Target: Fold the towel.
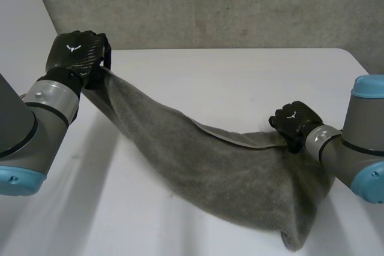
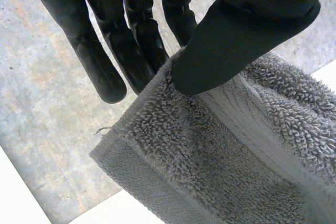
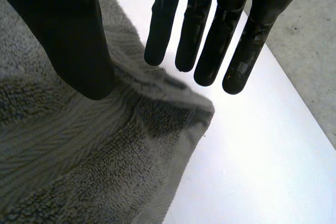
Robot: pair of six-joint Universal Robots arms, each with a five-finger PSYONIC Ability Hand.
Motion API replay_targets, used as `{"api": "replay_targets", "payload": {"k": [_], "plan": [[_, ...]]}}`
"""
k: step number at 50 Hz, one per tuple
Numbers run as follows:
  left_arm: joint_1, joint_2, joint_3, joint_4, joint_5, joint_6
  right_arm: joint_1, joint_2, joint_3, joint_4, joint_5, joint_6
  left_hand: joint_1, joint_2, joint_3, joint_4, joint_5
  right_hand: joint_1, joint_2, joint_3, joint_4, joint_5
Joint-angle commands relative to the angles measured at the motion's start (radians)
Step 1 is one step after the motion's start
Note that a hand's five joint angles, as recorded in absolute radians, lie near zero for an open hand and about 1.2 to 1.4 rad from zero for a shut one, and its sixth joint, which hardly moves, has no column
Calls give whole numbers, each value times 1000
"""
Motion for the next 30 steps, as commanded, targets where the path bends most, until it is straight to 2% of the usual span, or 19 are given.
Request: {"api": "replay_targets", "payload": {"k": [1, 6, 7, 8, 10, 14, 19, 21, 27, 30], "plan": [[0, -11, -1, 0, 0, 0, -1, 50, -27, -2, 2, -24, 207, 178, 181, 178, 187, 176, 76, 89, 88, 79], [0, -31, 5, 3, 0, 2, -1, 68, -45, -7, -3, -24, 207, 178, 181, 178, 187, 229, 128, 142, 141, 131], [0, -42, 10, 3, 0, 0, -1, 79, -65, -7, 0, -23, 207, 178, 181, 178, 187, 354, 253, 267, 266, 256], [0, -42, 10, 3, 0, 0, -1, 79, -65, -7, 0, -23, 207, 178, 181, 178, 187, 355, 255, 268, 267, 258], [0, -81, 27, 11, 1, 2, 0, 96, -126, -9, 5, -18, 207, 178, 181, 178, 187, 728, 628, 641, 640, 631], [2, -143, 70, 9, 1, 2, 9, 100, -196, -24, 17, -14, 207, 178, 181, 178, 187, 730, 629, 643, 642, 632], [21, -250, 177, 6, 1, 5, 14, 120, -375, -158, 54, -21, 207, 178, 181, 178, 187, 730, 629, 643, 642, 632], [44, -322, 276, 12, 3, 40, 14, 126, -427, -197, 63, -21, 207, 178, 181, 178, 187, 730, 629, 643, 642, 632], [86, -393, 453, 35, 20, 133, 16, 139, -626, -344, 76, -21, 207, 178, 181, 178, 187, 730, 629, 643, 642, 632], [97, -401, 545, 114, 20, 147, 16, 129, -648, -375, 73, -14, 207, 178, 181, 178, 187, 730, 629, 643, 642, 632]]}}
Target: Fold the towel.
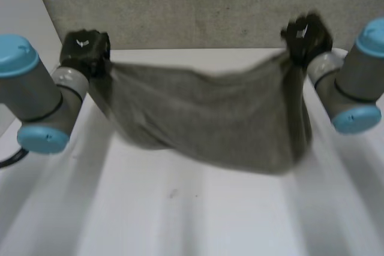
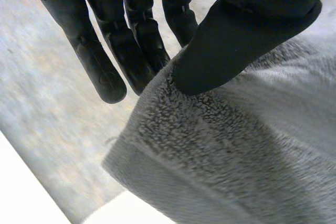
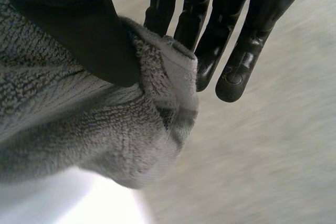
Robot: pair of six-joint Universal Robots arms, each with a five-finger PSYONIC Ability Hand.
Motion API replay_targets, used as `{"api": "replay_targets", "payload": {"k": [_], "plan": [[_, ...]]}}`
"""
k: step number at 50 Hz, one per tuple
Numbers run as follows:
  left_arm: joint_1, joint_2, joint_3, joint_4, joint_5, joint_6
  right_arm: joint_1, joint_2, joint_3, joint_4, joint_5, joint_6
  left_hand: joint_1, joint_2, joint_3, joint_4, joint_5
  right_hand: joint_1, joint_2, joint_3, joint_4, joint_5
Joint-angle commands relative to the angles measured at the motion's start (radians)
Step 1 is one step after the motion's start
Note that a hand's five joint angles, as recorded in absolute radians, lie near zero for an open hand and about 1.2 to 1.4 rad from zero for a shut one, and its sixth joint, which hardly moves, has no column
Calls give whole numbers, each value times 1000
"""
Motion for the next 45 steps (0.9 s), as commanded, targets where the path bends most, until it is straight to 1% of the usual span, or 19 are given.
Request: {"api": "replay_targets", "payload": {"k": [1, 2, 3, 4, 5, 7, 11, 16, 19, 21, 22, 24, 26, 31, 32, 33, 34, 40, 45], "plan": [[39, -48, 219, 156, 5, 63, 1, -19, -160, -167, 4, 14, 207, 178, 180, 178, 187, 434, 221, 212, 204, 268], [37, -39, 219, 236, 0, 54, 1, -48, -154, -216, 7, 31, 207, 178, 180, 178, 187, 434, 221, 212, 204, 268], [37, -39, 219, 237, 0, 54, 1, -48, -154, -216, 7, 31, 207, 178, 180, 178, 187, 434, 221, 212, 204, 268], [31, -22, 204, 311, -10, 48, 2, -80, -139, -256, 15, 59, 207, 178, 180, 178, 187, 434, 221, 212, 204, 268], [31, -22, 204, 312, -10, 48, 2, -103, -114, -282, 18, 89, 207, 178, 180, 178, 187, 434, 221, 212, 204, 268], [25, 22, 126, 417, -15, 30, 1, -116, -85, -281, 18, 106, 207, 178, 180, 178, 187, 434, 221, 212, 204, 268], [23, 58, 38, 433, -7, 17, 1, -133, -7, -255, 6, 116, 207, 178, 180, 178, 187, 434, 221, 212, 204, 268], [20, 53, -80, 378, -6, 17, 2, -131, 139, -74, -30, 112, 207, 178, 180, 178, 187, 434, 221, 212, 204, 268], [20, 47, -161, 312, -6, 19, 2, -126, 182, -29, -50, 114, 207, 178, 180, 178, 187, 434, 221, 212, 204, 268], [26, 27, -234, 233, -6, 19, -7, -99, 266, 50, -105, 108, 207, 178, 180, 178, 187, 434, 221, 212, 204, 268], [26, 27, -235, 232, -6, 19, -7, -99, 266, 51, -105, 108, 207, 178, 180, 178, 187, 434, 221, 212, 204, 268], [33, 19, -273, 188, -6, 22, -11, -44, 331, 139, -143, 94, 207, 178, 180, 178, 187, 434, 221, 212, 204, 268], [36, 15, -346, 114, -1, 23, -13, -25, 352, 188, -146, 79, 207, 178, 180, 178, 187, 434, 221, 212, 204, 268], [31, 37, -416, 73, -1, 26, -59, -30, 394, 312, -157, 51, 207, 178, 180, 178, 187, 434, 221, 212, 204, 268], [31, 38, -416, 73, -1, 26, -70, -43, 398, 339, -157, 63, 207, 178, 180, 178, 187, 295, 82, 73, 66, 129], [31, 62, -431, 67, -1, 28, -70, -44, 398, 339, -157, 63, 207, 178, 180, 178, 187, 294, 81, 72, 65, 128], [31, 103, -443, 65, -1, 28, -74, -62, 410, 348, -159, 74, 207, 178, 180, 178, 187, 93, -120, -129, -136, -73], [19, 189, -468, 67, -1, 25, -99, -146, 479, 330, -188, 154, 207, 178, 180, 178, 187, 18, -195, -204, -211, -148], [10, 235, -476, 65, -1, 20, -107, -153, 515, 290, -218, 180, 207, 178, 180, 178, 187, 15, -198, -207, -214, -151]]}}
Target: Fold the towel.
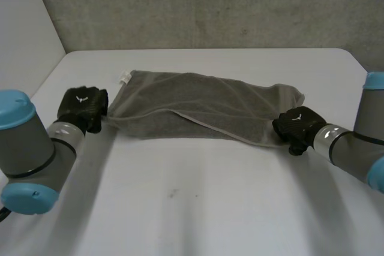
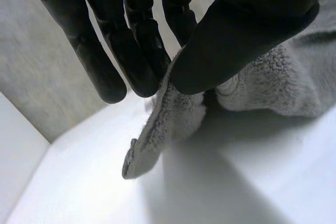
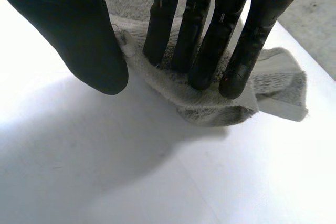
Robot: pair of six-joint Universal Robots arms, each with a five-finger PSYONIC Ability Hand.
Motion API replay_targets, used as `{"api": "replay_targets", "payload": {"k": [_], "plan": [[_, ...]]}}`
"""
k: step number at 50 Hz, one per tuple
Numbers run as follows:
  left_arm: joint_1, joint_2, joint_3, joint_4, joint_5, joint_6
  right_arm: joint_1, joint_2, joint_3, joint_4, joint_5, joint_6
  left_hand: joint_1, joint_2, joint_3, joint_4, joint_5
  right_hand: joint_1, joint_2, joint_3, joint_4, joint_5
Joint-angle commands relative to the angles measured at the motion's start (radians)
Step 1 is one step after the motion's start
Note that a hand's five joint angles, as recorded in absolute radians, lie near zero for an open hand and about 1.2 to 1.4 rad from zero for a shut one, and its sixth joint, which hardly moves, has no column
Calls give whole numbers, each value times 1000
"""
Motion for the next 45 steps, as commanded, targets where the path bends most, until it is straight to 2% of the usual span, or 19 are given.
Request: {"api": "replay_targets", "payload": {"k": [1, 9, 12, 13, 14, 20, 25, 30, 33, 35, 36, 41, 45], "plan": [[-13, 74, -11, 4, 0, -6, -16, -41, 59, -56, -41, 61, 202, 178, 180, 178, 185, 220, 87, 96, 92, 68], [-18, 69, -14, 4, -2, -8, -27, -31, 91, -177, -44, 64, 202, 178, 180, 178, 185, 246, 113, 122, 119, 95], [-19, 66, -18, 4, -2, -8, -28, -21, 97, -214, -44, 56, 202, 178, 180, 178, 185, 384, 251, 260, 257, 233], [-19, 65, -21, 4, 0, -8, -28, -18, 97, -223, -44, 61, 202, 178, 180, 178, 185, 591, 457, 467, 463, 439], [-19, 65, -21, 4, 0, -8, -30, -18, 97, -230, -44, 61, 202, 178, 180, 178, 185, 638, 505, 514, 511, 486], [-10, 69, -24, 4, -3, -8, -50, -44, 97, -219, -39, 65, 202, 178, 180, 178, 185, 639, 505, 515, 511, 487], [-1, 121, -21, -13, -5, -3, -65, -149, 109, -187, -35, 84, 202, 178, 180, 178, 185, 639, 505, 515, 511, 487], [21, 216, -18, -80, 0, -5, -120, -343, 96, -23, -41, 149, 202, 178, 180, 178, 185, 639, 505, 515, 511, 487], [36, 298, -17, -134, 0, -5, -133, -382, 91, 28, -45, 157, 202, 178, 180, 178, 185, 639, 505, 515, 511, 487], [48, 377, -18, -189, 7, -3, -162, -476, 79, 121, -58, 162, 202, 178, 180, 178, 185, 639, 505, 515, 511, 487], [48, 377, -18, -189, 7, -3, -162, -477, 79, 122, -58, 162, 202, 178, 180, 178, 185, 639, 505, 515, 511, 487], [71, 489, -17, -269, 40, 0, -234, -678, 40, 229, -114, 163, 202, 178, 180, 178, 185, 639, 505, 515, 511, 487], [111, 572, -4, -335, 70, 2, -274, -734, 5, 250, -151, 165, 202, 178, 180, 178, 185, 639, 505, 515, 511, 487]]}}
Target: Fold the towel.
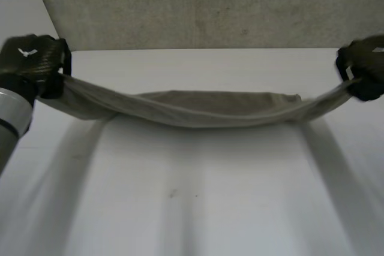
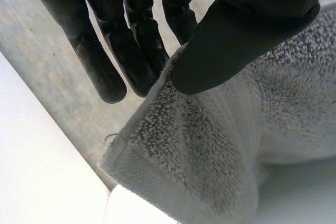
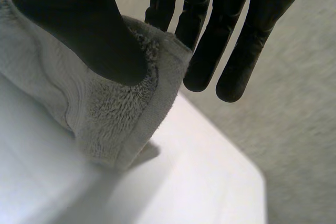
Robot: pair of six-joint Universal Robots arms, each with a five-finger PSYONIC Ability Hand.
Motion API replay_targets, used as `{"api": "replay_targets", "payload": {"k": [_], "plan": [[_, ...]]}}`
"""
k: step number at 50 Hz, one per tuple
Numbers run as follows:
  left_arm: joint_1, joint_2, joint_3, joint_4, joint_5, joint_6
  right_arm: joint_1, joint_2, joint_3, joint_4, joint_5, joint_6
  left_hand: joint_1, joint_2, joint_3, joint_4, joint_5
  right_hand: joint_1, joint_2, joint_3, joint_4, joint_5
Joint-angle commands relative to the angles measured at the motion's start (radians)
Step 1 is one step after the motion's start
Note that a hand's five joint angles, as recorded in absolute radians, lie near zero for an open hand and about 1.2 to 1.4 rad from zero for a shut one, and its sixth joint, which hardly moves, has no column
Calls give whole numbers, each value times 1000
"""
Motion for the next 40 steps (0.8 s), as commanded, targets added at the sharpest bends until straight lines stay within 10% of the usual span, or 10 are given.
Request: {"api": "replay_targets", "payload": {"k": [1, 15, 32, 40], "plan": [[61, 154, 19, -116, 56, 3, -87, -165, -74, 92, -81, -2, 202, 178, 180, 178, 185, 421, 220, 212, 203, 242], [99, 10, 59, -196, 175, 7, -77, 8, -135, 204, -87, -104, 202, 178, 180, 178, 185, 421, 220, 212, 203, 242], [29, -642, 494, -214, 129, 204, 182, 660, -600, 198, 229, -222, 202, 178, 180, 178, 185, 421, 220, 212, 203, 242], [-11, -655, 704, 2, 115, 184, 222, 642, -819, -164, 318, -67, 202, 178, 180, 178, 185, 421, 220, 212, 203, 242]]}}
